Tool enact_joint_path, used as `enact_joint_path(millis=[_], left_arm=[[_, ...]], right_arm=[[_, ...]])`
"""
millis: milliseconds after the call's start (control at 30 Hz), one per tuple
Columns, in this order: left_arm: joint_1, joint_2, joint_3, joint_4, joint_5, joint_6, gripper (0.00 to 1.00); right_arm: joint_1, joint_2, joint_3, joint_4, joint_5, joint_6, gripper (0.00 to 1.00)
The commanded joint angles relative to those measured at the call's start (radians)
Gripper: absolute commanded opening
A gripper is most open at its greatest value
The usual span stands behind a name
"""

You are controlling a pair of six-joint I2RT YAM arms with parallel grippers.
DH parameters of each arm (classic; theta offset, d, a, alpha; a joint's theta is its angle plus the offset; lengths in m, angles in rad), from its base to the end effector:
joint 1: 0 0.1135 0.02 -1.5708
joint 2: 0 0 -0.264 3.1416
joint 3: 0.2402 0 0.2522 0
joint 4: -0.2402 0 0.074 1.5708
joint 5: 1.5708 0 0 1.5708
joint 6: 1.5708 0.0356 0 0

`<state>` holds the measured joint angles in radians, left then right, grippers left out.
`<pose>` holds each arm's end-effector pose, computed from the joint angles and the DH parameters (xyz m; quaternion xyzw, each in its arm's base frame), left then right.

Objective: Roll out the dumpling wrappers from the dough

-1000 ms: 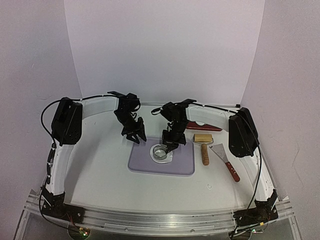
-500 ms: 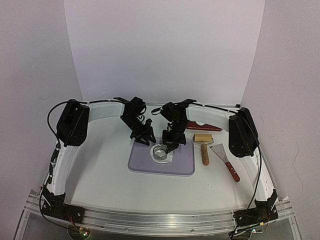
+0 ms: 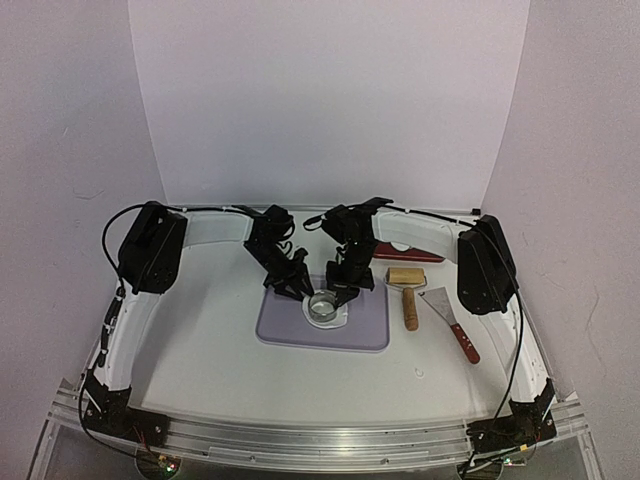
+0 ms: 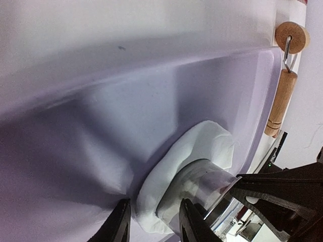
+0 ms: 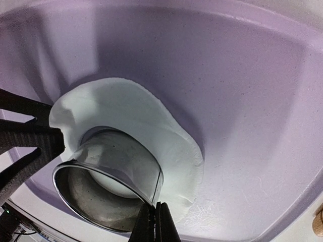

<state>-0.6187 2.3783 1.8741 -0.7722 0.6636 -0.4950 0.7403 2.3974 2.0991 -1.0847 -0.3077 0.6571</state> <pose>0.3814 -0.2985 0.1325 -0.1055 -0.9305 0.3468 0.0526 0.3516 0.3359 0.1717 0.0553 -0.9824 -0.1764 0.0272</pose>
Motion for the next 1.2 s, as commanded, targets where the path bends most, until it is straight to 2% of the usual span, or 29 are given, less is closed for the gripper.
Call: enact_joint_path(millis=[0,133,300,400,800,1167], left_arm=[[-0.018,0.019,-0.015,0.017,0.033,0.018,0.33],[-0.021,0.022,-0.026,0.037,0.046,0.009,0.25],[-0.023,0.007,-0.031,0.036,0.02,0.007,0.05],[-0.021,-0.016,-0.039,0.022,-0.018,0.009,0.01],[0.039,-0.177,-0.221,0.058,-0.158,-0.059,0.0],[0.015,-0.184,-0.24,0.084,-0.108,-0.047,0.0]], right_arm=[[-0.004,0.026,-0.003,-0.078,0.041,-0.009,0.0],[-0.004,0.027,-0.002,-0.077,0.043,-0.007,0.0],[-0.004,0.028,-0.009,-0.08,0.054,-0.001,0.0],[-0.004,0.023,-0.025,-0.086,0.066,0.0,0.0],[-0.004,-0.007,-0.097,-0.085,0.07,-0.016,0.0],[-0.004,-0.017,0.114,-0.047,-0.033,0.015,0.0]])
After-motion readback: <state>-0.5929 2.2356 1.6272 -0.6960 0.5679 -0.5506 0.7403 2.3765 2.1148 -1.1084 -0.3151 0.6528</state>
